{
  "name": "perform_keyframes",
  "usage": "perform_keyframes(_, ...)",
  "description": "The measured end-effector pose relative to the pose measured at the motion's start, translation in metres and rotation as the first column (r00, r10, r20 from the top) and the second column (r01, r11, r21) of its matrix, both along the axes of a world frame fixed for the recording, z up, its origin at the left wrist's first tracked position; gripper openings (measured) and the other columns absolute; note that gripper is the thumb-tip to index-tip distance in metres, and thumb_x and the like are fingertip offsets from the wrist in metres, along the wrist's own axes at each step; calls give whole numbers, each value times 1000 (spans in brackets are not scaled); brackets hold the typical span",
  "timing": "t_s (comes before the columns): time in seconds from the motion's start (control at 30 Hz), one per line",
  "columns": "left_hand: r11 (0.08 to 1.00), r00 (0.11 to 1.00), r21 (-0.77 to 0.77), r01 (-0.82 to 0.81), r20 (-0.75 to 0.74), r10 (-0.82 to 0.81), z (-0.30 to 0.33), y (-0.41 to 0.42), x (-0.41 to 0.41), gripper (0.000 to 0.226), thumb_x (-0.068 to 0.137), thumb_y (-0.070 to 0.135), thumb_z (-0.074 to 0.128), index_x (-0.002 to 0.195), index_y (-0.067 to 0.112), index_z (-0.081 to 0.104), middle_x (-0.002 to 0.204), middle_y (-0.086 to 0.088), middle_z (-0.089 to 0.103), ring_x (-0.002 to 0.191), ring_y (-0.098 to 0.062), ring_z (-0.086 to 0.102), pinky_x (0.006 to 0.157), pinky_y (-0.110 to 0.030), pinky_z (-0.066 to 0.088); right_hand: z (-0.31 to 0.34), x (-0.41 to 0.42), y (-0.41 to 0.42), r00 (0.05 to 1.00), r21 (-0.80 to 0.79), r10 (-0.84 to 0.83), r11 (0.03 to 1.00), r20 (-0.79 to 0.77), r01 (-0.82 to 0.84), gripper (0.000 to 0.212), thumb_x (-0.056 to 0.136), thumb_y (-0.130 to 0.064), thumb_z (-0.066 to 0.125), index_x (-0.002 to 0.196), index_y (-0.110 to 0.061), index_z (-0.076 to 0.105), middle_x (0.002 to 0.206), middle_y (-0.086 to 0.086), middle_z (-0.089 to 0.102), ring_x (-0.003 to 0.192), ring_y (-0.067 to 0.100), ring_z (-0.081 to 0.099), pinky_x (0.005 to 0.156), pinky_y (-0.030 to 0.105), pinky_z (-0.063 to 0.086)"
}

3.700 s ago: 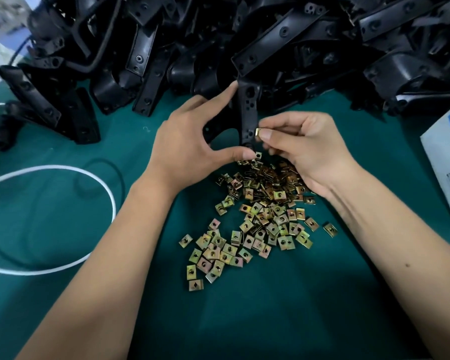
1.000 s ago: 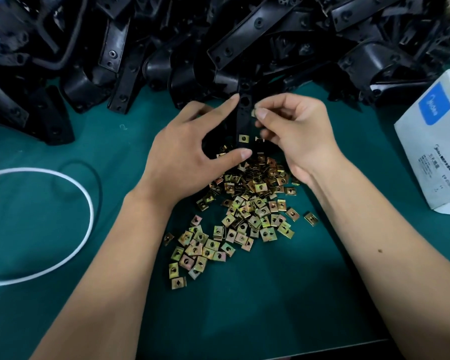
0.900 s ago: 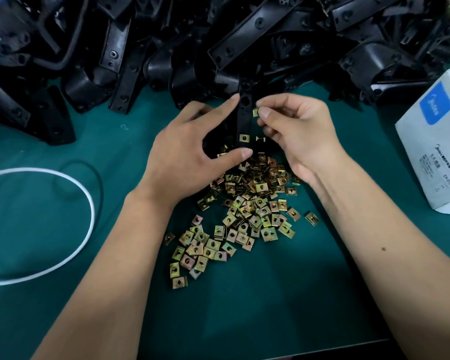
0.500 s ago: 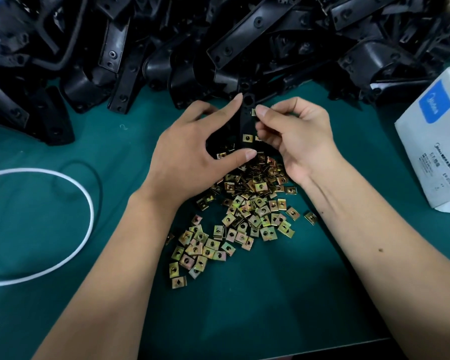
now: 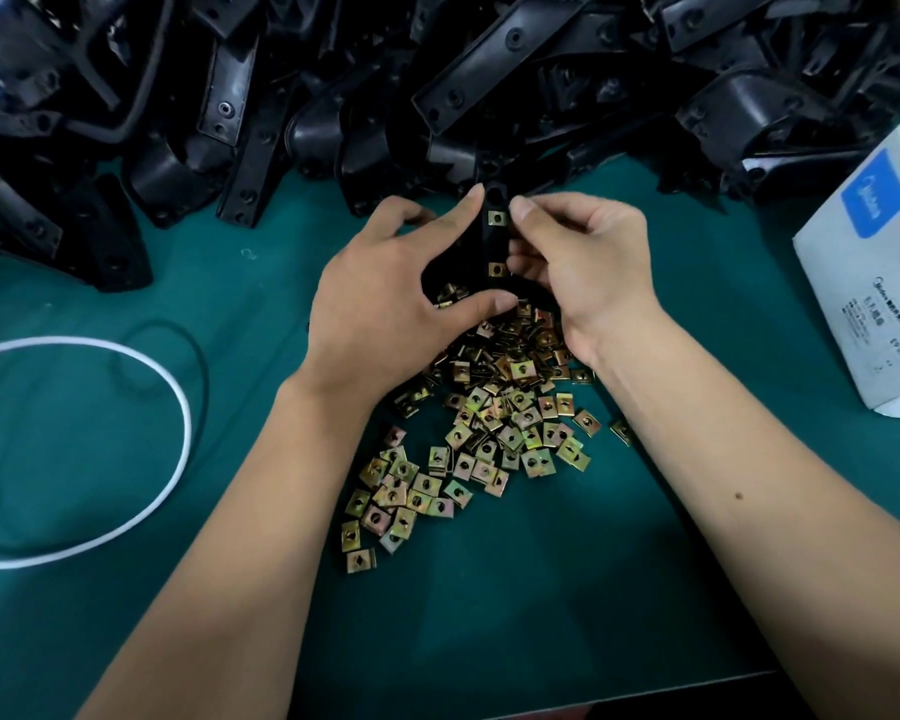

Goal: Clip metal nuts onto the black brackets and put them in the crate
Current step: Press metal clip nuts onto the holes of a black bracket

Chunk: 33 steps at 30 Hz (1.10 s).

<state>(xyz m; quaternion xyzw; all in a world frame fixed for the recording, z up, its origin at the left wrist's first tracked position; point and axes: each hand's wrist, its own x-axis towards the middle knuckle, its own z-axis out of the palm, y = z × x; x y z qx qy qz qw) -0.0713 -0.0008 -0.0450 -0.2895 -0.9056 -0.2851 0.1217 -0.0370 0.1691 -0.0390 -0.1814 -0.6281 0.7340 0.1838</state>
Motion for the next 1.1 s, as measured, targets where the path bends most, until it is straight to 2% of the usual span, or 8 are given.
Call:
perform_keyframes(0.17, 999, 999, 10, -39, -36, 39, -1, 2, 2, 83, 76, 75, 69, 151, 49, 44, 131, 6, 55, 112, -16, 60, 91, -40, 56, -1, -1, -3, 999, 136, 30, 990, -17, -27, 19, 97, -8, 67, 84, -15, 79, 70, -3, 70, 66, 12, 62, 64, 25, 53)
perform_keyframes(0.3, 997, 997, 44, -65, -43, 67, 0, 3, 2, 84, 75, 74, 70, 151, 48, 45, 131, 6, 54, 112, -15, 60, 91, -40, 56, 3, -1, -7, 999, 135, 37, 990, -26, -33, 19, 98, -11, 66, 87, -17, 80, 77, -2, 73, 70, 8, 65, 65, 20, 52)
perform_keyframes(0.43, 992, 996, 90, -84, -33, 87, -1, 6, 3, 83, 77, 72, 72, 152, 45, 46, 131, 5, 54, 114, -14, 59, 92, -38, 56, 10, 4, -6, 997, 43, 77, 996, -8, -77, 24, 104, -17, 57, 96, -15, 79, 100, 5, 79, 100, 19, 75, 93, 37, 60)
perform_keyframes(0.6, 989, 991, 86, -124, -48, 129, -3, 7, 1, 84, 79, 72, 69, 153, 41, 46, 131, 3, 56, 113, -13, 60, 87, -30, 52, 18, 13, -12, 982, -215, 191, 959, 7, -185, 39, 111, -28, 43, 124, -1, 68, 118, 18, 74, 117, 33, 69, 106, 53, 52)
perform_keyframes(0.77, 987, 991, 93, -128, -32, 131, -1, 5, 3, 84, 79, 70, 71, 153, 37, 47, 131, -1, 54, 113, -16, 59, 91, -39, 56, 22, 14, -16, 969, -156, 245, 958, 12, -240, 44, 112, -29, 40, 137, 2, 58, 127, 23, 69, 120, 38, 67, 110, 62, 45)
perform_keyframes(0.87, 988, 989, 59, -143, -31, 145, 1, 5, 4, 84, 80, 70, 71, 154, 39, 45, 131, -1, 53, 112, -18, 60, 89, -41, 56, 20, 12, -18, 971, -133, 237, 964, 27, -231, 43, 111, -34, 43, 132, -1, 62, 125, 20, 70, 117, 36, 69, 107, 58, 50)
perform_keyframes(1.0, 990, 989, 46, -136, -55, 138, 6, 10, 10, 84, 83, 71, 67, 155, 38, 43, 133, -1, 54, 112, -18, 60, 89, -39, 57, 20, 12, -18, 985, -72, 172, 982, -3, -172, 26, 107, -35, 53, 117, -17, 70, 121, 4, 72, 121, 19, 66, 101, 39, 55)
perform_keyframes(1.1, 995, 996, 64, -73, -45, 76, 15, 17, 22, 83, 81, 69, 66, 156, 41, 41, 136, 1, 52, 113, -16, 59, 93, -32, 52, 24, 20, -11, 996, 67, 71, 995, -46, -68, 13, 96, -20, 72, 107, -14, 73, 100, 1, 77, 100, 10, 73, 79, 28, 60)
